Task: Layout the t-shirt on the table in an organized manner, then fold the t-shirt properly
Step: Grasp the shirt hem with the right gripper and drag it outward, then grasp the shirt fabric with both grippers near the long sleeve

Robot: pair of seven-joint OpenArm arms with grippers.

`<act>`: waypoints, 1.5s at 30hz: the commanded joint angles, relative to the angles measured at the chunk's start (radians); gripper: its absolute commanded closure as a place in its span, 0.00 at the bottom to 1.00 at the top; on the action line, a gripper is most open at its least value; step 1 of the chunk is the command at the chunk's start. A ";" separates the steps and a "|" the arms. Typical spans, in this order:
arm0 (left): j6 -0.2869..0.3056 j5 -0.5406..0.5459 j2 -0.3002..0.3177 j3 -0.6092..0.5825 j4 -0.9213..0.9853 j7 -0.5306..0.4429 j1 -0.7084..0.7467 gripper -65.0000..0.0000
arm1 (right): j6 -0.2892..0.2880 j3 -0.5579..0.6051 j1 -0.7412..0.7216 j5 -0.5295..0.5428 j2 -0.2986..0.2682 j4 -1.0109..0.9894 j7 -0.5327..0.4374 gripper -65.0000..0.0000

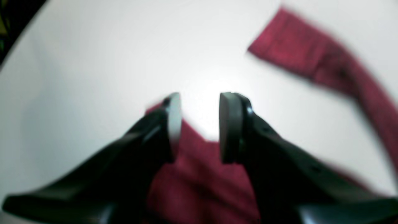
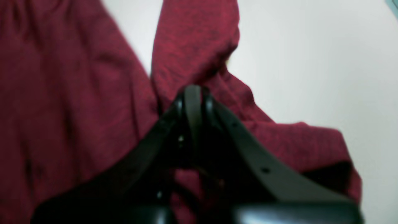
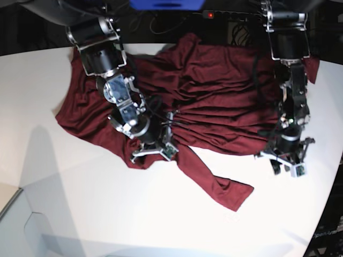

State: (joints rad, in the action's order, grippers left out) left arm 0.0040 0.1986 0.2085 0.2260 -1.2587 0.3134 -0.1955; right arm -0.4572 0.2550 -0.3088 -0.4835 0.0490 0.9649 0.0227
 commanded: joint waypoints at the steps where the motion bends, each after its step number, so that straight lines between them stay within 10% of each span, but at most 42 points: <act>1: 0.000 -0.001 0.006 0.000 -0.011 -0.026 -0.042 0.69 | -0.002 -0.015 -0.008 0.009 0.001 0.078 -0.025 0.97; 11: 0.000 -0.009 -0.106 -0.003 0.261 -0.033 -0.278 0.69 | -0.001 -0.222 0.098 0.010 0.039 0.497 -0.025 0.97; 34: -0.008 -0.009 -0.137 -0.205 0.940 -0.465 -0.549 0.69 | -0.001 -0.340 0.374 0.009 -0.019 0.512 -0.025 0.97; 45: -0.008 -0.011 -0.139 -0.207 1.032 -0.474 -0.623 0.69 | -0.001 -0.356 0.432 0.009 -0.021 0.567 -0.025 0.97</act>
State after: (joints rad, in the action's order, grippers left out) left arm -0.0040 0.1913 0.0669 0.0216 -0.2173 -0.1398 -0.7830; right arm -0.4637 -0.1001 0.1318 -0.4873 0.0303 1.5097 0.0269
